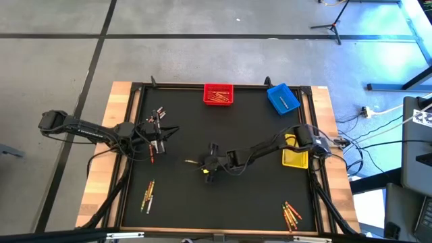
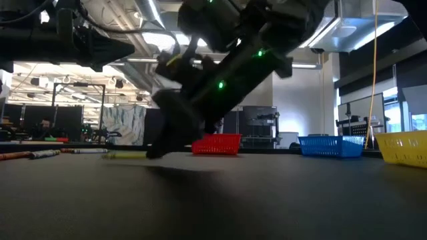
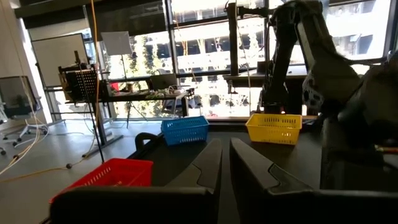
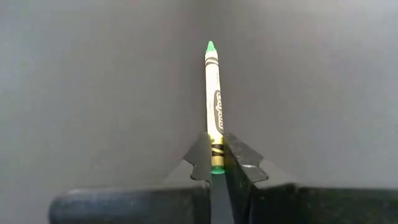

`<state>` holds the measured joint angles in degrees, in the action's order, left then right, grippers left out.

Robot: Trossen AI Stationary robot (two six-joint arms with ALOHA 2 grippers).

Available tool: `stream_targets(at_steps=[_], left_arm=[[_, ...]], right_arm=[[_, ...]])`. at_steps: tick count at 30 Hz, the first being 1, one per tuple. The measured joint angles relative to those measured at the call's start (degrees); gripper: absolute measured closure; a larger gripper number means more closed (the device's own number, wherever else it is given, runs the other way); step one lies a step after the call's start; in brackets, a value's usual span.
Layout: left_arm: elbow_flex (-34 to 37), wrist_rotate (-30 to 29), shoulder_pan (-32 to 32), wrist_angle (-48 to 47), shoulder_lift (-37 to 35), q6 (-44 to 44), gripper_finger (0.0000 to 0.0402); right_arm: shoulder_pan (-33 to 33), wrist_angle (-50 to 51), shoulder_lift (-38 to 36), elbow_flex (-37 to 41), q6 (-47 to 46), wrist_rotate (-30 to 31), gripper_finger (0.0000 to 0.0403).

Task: Sort crayons
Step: Put the green crayon into the yellow bin

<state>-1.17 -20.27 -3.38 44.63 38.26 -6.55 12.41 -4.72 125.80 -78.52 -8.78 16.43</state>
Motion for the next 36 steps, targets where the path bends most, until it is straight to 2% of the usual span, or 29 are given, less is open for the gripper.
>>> stream_targets(at_steps=[10,12,15,24,32,36], left_arm=[[0.01,0.02,-0.01,-0.21,-0.02,0.04,0.0376],[0.01,0.21,-0.02,-0.19,-0.02,0.07,0.0376],[0.02,0.24,-0.01,-0.21,-0.02,0.09,0.0376],[0.02,0.24,-0.06,-0.22,-0.01,0.09,0.0376],[0.01,0.23,-0.06,-0.25,0.0,0.09,0.0376],[0.02,0.22,-0.06,-0.23,0.0,0.09,0.0376]], right_arm=[[2.69,10.42,-7.54,-0.02,-1.99,4.71,0.038],[3.08,12.87,-9.24,-0.1,-4.67,5.53,0.038],[3.57,19.15,-11.93,-0.11,-8.64,6.18,0.0381],[6.93,39.14,-18.84,-0.13,-18.38,14.02,0.0381],[10.8,59.55,-24.02,-0.13,-34.52,19.93,0.0381],[12.88,71.05,-26.15,-0.13,-44.73,20.08,0.0381]])
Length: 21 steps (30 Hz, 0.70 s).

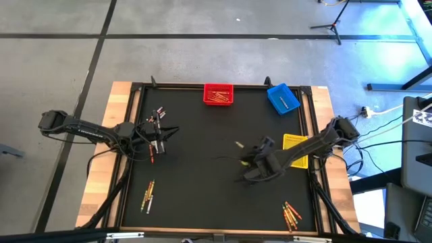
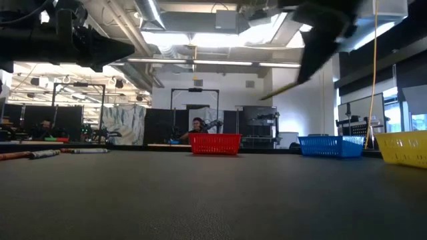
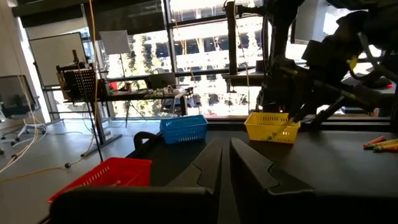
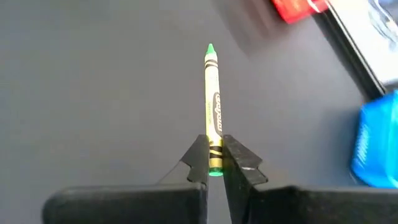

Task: Sort crayons
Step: Put the green crayon into the yellow bin

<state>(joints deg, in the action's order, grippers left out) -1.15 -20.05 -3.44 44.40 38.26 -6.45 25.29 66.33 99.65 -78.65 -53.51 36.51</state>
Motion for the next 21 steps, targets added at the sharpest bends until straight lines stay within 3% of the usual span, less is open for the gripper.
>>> stream_targets(at_steps=[8,13,21], left_arm=[[0.0,0.0,0.0,0.01,-0.02,-0.01,0.0376],[0.0,0.0,0.0,0.02,-0.02,0.01,0.0376],[0.0,-0.02,0.0,0.02,0.0,-0.05,0.0376]], right_arm=[[4.17,18.6,-0.37,0.6,-19.74,-2.36,0.0381],[5.25,21.11,-2.07,4.7,-26.98,-5.94,0.0381],[5.5,20.55,-11.54,17.09,-36.36,-11.8,0.0381]])
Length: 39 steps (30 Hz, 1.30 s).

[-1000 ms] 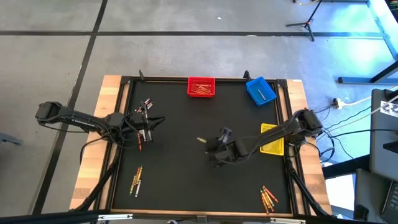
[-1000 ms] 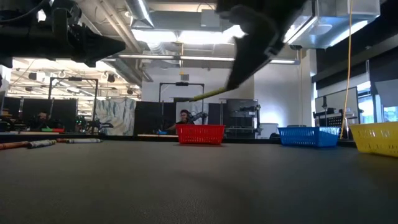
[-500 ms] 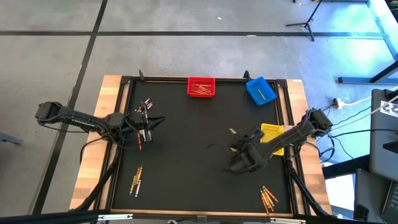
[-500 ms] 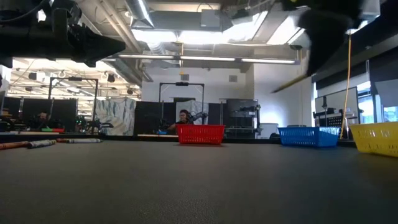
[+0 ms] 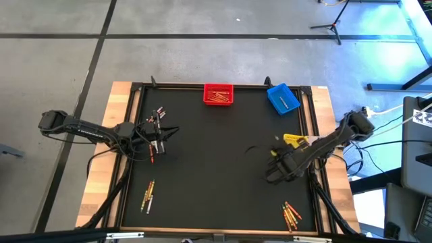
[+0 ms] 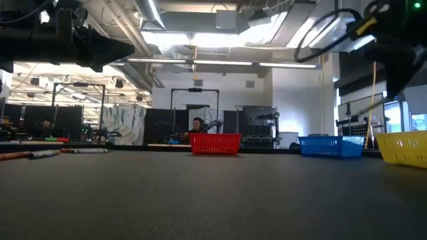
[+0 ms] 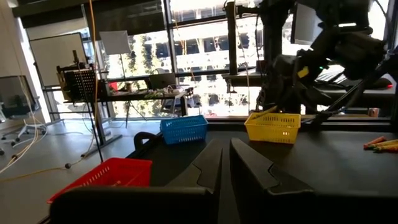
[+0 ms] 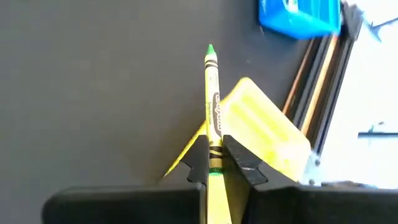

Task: Sort crayons
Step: Put the green crayon into the yellow bin, then put the orange crayon into the red bin

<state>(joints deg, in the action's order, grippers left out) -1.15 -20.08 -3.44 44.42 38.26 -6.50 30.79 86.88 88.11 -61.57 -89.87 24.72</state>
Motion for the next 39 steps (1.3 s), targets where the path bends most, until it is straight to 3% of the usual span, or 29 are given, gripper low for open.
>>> stream_targets(at_steps=[10,29,39], left_arm=[[0.0,-0.02,0.07,-0.02,-0.01,-0.05,0.0376],[0.0,-0.02,0.07,-0.02,-0.01,0.0,0.0376],[0.0,-0.02,0.07,-0.02,-0.02,0.02,0.0376]], right_arm=[[0.0,-3.88,-9.97,10.24,-4.92,-7.29,0.0381],[0.0,-4.31,-10.29,10.35,-5.27,-13.45,0.038],[-0.02,-3.64,-10.26,10.09,-2.98,-17.47,0.0276]])
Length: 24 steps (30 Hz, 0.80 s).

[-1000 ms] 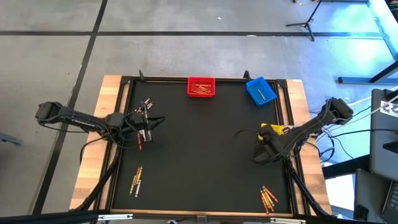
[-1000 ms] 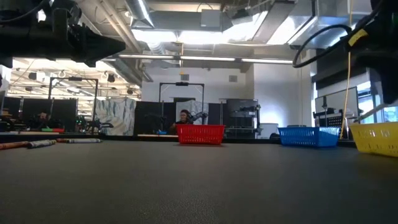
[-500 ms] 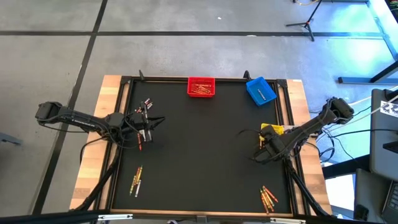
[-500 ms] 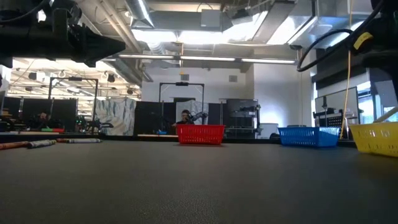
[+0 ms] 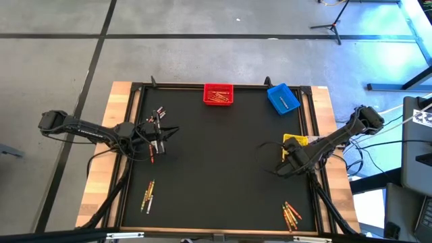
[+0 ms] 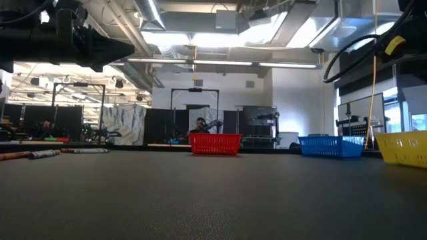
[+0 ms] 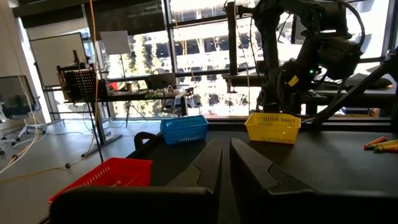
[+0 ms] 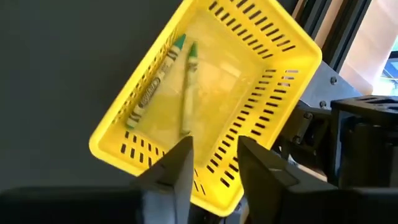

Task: Sort crayons
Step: Put the orange crayon into the red bin

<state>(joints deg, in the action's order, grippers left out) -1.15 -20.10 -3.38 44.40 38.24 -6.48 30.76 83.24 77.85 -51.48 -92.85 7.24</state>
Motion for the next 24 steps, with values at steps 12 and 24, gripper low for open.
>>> stream_targets(at_steps=[12,24], left_arm=[[0.0,5.47,0.0,3.07,0.0,-3.72,0.0376],[0.0,12.72,-0.02,4.84,0.02,-4.17,0.0376]], right_arm=[[7.85,-13.4,0.01,-10.45,2.59,-3.35,0.0265],[26.02,-27.84,9.75,-8.4,-10.88,-13.46,0.0265]])
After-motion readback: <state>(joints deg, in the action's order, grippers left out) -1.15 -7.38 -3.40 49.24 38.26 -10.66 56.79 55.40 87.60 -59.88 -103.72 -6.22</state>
